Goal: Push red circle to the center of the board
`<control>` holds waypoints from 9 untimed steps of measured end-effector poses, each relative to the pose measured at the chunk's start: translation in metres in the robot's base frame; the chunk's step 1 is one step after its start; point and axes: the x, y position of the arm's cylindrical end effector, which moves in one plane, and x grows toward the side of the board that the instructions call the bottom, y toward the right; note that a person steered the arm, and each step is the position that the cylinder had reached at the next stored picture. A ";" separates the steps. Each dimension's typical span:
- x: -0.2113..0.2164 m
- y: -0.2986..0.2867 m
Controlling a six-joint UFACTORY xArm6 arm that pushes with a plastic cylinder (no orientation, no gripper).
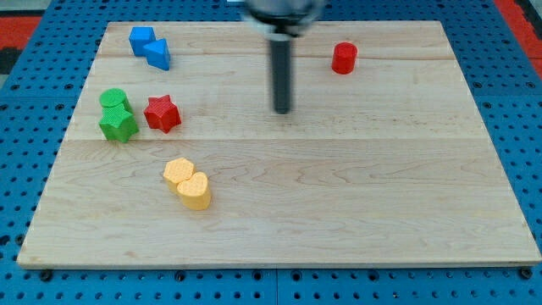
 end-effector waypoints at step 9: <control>-0.038 -0.036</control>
